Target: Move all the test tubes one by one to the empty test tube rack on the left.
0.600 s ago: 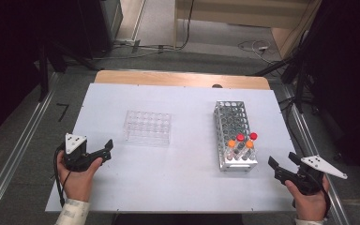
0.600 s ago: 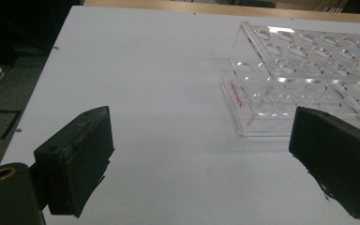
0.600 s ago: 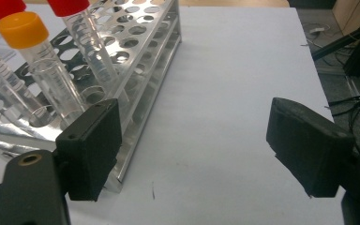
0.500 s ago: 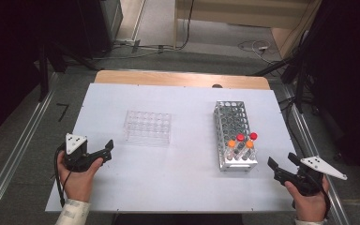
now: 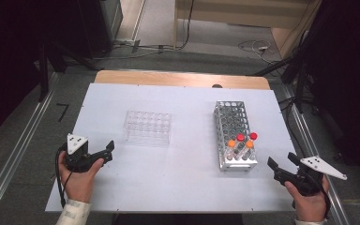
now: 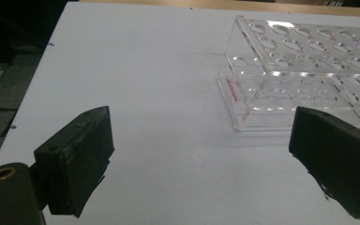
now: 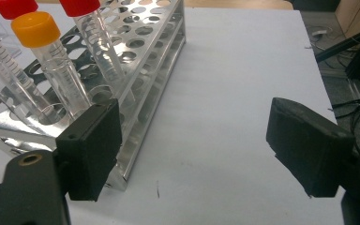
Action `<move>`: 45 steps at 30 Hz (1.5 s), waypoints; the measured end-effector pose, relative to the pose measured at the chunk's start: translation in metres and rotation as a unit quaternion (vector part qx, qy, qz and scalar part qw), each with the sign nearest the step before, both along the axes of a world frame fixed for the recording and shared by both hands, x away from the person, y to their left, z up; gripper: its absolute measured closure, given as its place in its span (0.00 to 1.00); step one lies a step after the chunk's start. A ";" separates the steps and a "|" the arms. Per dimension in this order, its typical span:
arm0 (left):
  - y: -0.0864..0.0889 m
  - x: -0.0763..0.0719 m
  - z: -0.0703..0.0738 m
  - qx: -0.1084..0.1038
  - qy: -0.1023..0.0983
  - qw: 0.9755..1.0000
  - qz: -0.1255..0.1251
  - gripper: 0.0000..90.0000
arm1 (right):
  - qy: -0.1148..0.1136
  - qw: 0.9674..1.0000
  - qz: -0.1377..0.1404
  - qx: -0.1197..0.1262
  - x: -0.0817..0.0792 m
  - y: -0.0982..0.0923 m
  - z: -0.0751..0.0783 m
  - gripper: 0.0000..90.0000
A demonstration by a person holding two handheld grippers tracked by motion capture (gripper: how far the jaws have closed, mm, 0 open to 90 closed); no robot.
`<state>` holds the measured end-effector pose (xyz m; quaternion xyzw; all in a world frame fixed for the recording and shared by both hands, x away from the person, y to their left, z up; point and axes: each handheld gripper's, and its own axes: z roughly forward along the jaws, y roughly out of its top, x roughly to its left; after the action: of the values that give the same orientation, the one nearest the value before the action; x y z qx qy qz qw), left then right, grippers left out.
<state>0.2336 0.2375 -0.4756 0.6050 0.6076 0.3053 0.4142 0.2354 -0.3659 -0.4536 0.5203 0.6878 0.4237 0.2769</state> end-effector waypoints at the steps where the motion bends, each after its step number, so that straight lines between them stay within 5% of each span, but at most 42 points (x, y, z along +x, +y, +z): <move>1: 0.000 0.000 0.000 0.000 0.000 1.000 0.000 0.08 | 0.000 1.000 0.001 -0.001 0.000 0.000 0.000 0.19; 22: 0.001 0.000 0.000 -0.005 -0.002 1.000 -0.004 0.08 | -0.017 0.999 0.046 0.004 -0.011 0.020 0.008 0.27; 45: -0.002 0.000 -0.001 -0.004 -0.001 1.000 -0.005 0.08 | -0.019 0.996 0.089 -0.014 0.000 0.053 -0.003 0.66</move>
<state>0.2337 0.2358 -0.4769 0.6063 0.6054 0.3014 0.4184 0.2358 -0.3132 -0.4568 0.4450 0.7318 0.4471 0.2580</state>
